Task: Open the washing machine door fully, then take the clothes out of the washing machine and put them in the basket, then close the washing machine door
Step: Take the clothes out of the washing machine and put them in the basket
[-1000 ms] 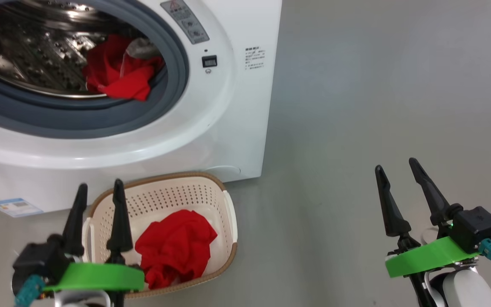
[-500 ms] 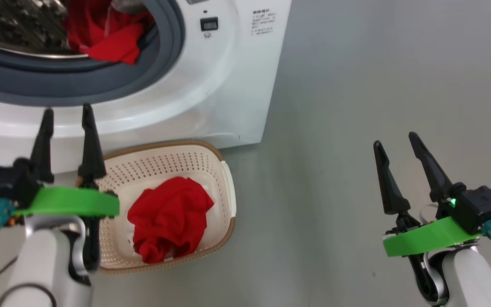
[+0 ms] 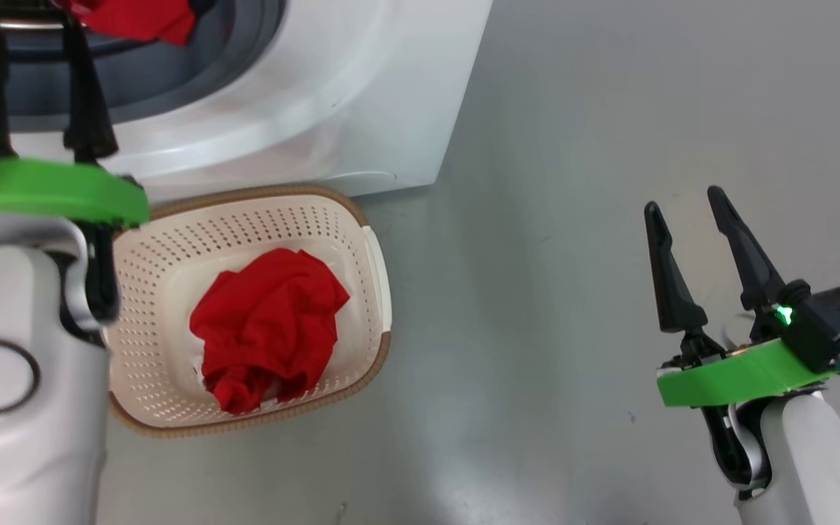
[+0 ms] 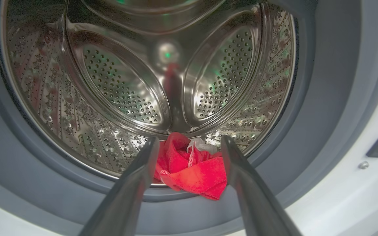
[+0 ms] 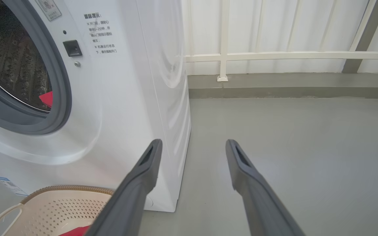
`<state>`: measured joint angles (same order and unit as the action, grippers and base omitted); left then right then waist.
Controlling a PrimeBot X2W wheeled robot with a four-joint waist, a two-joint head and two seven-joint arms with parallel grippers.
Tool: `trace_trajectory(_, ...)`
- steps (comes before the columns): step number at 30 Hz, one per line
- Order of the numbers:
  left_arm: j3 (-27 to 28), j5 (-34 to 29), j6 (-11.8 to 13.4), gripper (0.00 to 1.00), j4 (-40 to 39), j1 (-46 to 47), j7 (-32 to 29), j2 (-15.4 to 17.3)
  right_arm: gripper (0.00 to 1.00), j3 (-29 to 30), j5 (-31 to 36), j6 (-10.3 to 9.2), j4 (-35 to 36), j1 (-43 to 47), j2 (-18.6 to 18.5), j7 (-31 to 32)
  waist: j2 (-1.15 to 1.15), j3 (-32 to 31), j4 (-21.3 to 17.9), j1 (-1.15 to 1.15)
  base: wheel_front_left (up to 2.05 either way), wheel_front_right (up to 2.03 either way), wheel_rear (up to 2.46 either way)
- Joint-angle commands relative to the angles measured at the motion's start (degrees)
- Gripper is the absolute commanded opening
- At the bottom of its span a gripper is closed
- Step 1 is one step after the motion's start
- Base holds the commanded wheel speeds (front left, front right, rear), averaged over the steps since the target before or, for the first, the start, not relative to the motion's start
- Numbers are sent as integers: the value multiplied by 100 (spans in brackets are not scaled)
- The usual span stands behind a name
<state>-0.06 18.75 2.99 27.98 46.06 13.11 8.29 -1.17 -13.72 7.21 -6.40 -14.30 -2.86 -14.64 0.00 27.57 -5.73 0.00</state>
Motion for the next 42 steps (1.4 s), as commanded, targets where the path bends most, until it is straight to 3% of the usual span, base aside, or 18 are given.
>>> trace_trajectory(1,159,12,-35,100,-3,208,-25,268,100,-147,-52,28,159,-113,-1,-36,0,152,-54,0,0,0,0)
trace_trajectory(9,131,129,-210,100,979,1228,-305,479,100,-137,-58,28,108,-286,-1,-36,0,424,-166,0,0,0,0)
trace_trajectory(18,162,465,-480,100,2055,2129,-789,497,100,57,-58,28,-110,-437,-1,-36,0,578,-300,0,0,0,0)
trace_trajectory(30,-56,393,-470,100,3359,2809,-1341,741,100,-73,-188,28,-211,-554,-1,-36,0,733,-714,0,0,0,0)
trace_trajectory(42,-175,391,-473,100,4049,3061,-1823,967,100,-123,-277,28,-244,-522,-1,-36,0,716,-931,0,0,0,0)
